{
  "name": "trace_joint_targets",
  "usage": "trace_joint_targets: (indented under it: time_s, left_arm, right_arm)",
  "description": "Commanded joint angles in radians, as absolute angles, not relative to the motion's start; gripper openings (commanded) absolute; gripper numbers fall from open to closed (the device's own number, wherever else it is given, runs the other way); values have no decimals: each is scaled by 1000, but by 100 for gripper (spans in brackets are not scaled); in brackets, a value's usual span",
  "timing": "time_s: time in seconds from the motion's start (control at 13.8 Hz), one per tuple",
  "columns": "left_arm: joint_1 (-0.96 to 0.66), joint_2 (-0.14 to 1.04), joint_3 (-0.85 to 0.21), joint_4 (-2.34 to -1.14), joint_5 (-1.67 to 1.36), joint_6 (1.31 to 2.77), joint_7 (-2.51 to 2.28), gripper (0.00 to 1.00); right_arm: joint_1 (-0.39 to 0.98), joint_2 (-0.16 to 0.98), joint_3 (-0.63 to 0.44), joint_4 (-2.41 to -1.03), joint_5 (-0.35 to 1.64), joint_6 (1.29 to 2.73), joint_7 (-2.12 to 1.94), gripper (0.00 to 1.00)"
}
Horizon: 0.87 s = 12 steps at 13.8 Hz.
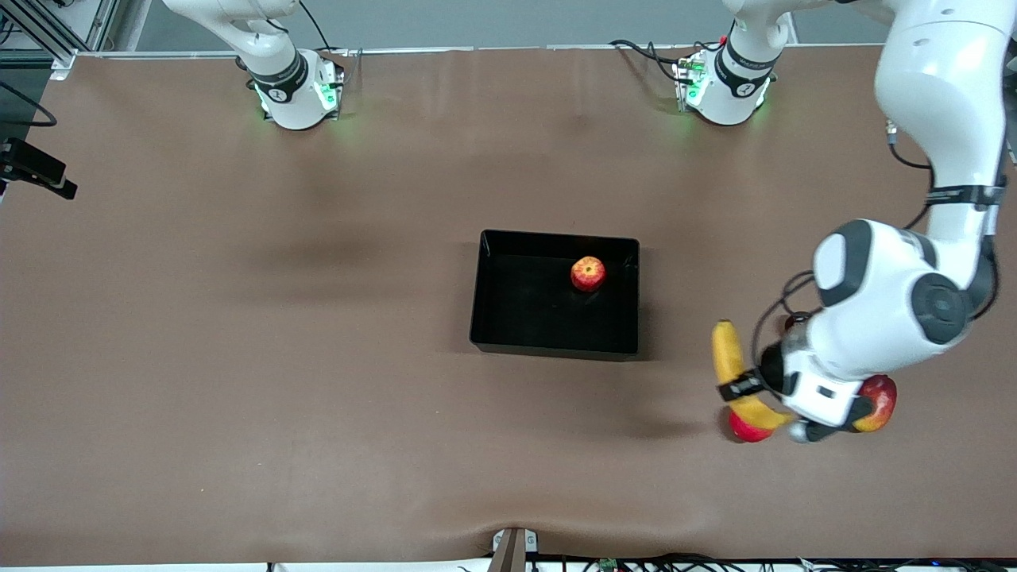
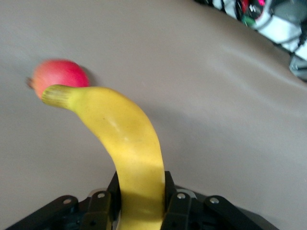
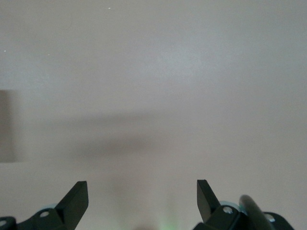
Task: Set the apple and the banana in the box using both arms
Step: 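Carry the banana over the box with the left gripper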
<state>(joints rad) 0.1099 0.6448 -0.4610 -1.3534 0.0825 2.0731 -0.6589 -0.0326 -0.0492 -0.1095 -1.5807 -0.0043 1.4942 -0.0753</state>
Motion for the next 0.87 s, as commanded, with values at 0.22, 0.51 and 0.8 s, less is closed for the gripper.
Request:
trace_joint_targets:
  time_s: [0.22, 0.51, 0.8]
  left_arm:
    - [-133, 618, -446, -1376, 97, 2052, -841, 0]
    - [-279, 667, -439, -1371, 201, 2066, -992, 0]
    - [-356, 709, -439, -1376, 253, 2066, -997, 0]
  right_arm:
    - [-64, -31, -100, -1555, 29, 1482, -87, 100]
    - [-71, -31, -100, -1557, 29, 1480, -89, 100]
    - [-68, -31, -100, -1557, 31, 1480, -87, 100]
